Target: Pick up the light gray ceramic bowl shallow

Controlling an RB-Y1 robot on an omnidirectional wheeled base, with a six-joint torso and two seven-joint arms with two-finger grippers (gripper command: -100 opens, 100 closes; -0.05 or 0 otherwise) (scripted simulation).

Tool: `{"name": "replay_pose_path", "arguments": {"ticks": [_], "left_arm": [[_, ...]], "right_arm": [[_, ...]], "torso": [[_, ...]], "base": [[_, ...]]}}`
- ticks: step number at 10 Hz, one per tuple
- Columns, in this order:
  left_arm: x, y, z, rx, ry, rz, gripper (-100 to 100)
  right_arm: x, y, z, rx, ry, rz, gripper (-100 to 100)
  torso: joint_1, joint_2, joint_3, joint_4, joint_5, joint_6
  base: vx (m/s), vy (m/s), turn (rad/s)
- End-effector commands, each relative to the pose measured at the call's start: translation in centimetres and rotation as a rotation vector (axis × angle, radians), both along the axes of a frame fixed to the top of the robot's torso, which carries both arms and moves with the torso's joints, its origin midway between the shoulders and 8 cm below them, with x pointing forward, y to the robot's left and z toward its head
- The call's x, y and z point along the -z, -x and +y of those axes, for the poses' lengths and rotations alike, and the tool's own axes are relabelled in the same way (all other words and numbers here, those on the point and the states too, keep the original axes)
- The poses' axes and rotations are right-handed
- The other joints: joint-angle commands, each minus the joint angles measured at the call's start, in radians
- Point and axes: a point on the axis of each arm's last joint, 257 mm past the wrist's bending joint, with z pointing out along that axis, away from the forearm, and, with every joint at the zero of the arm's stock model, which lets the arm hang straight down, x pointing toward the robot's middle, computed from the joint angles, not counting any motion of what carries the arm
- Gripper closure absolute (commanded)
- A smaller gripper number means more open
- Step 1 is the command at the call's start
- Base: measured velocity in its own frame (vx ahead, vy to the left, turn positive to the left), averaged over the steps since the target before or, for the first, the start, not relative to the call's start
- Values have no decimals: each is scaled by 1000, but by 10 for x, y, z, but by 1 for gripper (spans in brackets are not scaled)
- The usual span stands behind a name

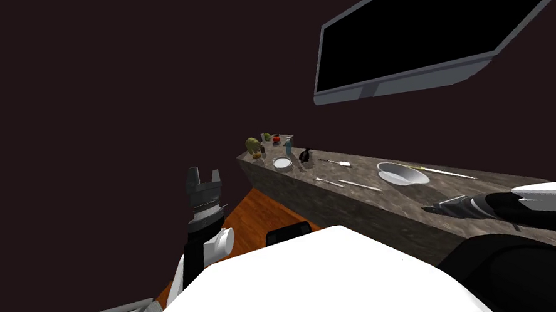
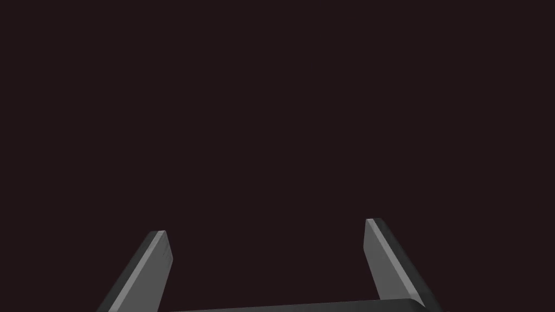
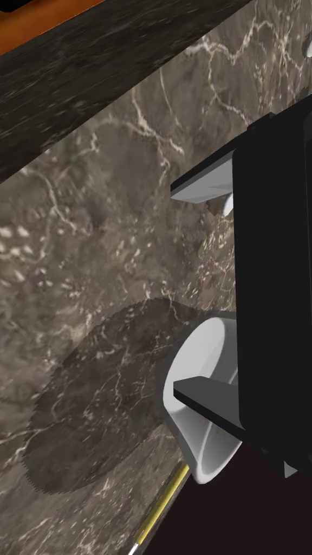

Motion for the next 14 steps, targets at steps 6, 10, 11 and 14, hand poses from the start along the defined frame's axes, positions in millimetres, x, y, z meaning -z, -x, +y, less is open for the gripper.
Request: {"name": "replay_pose_path", "arguments": {"ticks": [6,10,11,14], "left_arm": [[0,0,0,0,0,0,0],[0,0,0,0,0,0,0],[0,0,0,0,0,0,0],[0,0,0,0,0,0,0]], "right_arm": [[-12,21,-18,-12,36,69,-100],[4,39,-16,5,35,70,-100],[11,46,-15,12,34,71,-100],[8,42,-16,8,34,70,100]], "torso": [[-5,-3,-2,-1,-2,1],[2,8,4,2,0,2],[2,8,5,2,0,2],[3,7,4,2,0,2]], "base": [[105,-69,234],[-10,-11,33],[-14,-16,49],[-3,-3,8]]}}
